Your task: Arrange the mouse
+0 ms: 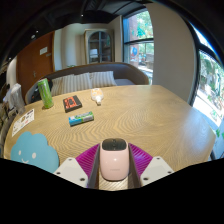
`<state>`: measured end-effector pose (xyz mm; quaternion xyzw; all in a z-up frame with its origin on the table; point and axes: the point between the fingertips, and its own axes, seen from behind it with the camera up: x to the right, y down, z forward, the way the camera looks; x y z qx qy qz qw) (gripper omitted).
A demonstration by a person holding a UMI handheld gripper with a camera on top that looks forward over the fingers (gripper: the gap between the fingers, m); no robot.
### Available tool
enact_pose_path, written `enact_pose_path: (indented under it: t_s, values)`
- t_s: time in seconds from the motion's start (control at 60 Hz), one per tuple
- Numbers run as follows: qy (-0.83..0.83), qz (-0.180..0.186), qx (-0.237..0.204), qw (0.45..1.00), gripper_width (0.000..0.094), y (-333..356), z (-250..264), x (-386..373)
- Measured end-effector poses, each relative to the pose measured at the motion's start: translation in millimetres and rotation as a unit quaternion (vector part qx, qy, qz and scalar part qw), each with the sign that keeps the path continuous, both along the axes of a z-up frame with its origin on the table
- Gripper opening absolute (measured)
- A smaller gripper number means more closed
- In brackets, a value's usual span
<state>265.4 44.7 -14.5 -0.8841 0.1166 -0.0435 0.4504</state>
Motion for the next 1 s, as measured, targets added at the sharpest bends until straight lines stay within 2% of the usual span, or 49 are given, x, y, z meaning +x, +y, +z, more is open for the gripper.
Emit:
enact_pose_path:
  t_s: [0.15,0.2,0.4,0.483,0.55,0.65,0.75,1.0]
  values:
    - [0.006,-0.032,-0.003,0.999,0.0456,-10.6,4.6,0.5]
    - [0.000,-0.032,0.016,0.999,0.0435,-12.9,19.9,-8.0]
    - [-0.050,0.016,0.127,0.990,0.0406,-12.7,145.7,-119.1]
    - [-0.044,0.057,0.136,0.988,0.0405,-14.6,160.6,-193.0]
    - [-0.047,0.084,0.123,0.988,0.0405,-7.7,145.5,-240.5]
    - [-0.057,0.102,0.094,0.989,0.0404,-1.7,108.9,-281.8]
    - [-0.047,0.091,0.059,0.993,0.0403,0.9,62.2,-295.5]
    - [-0.021,0.065,0.003,0.998,0.0426,-1.6,8.9,-286.0]
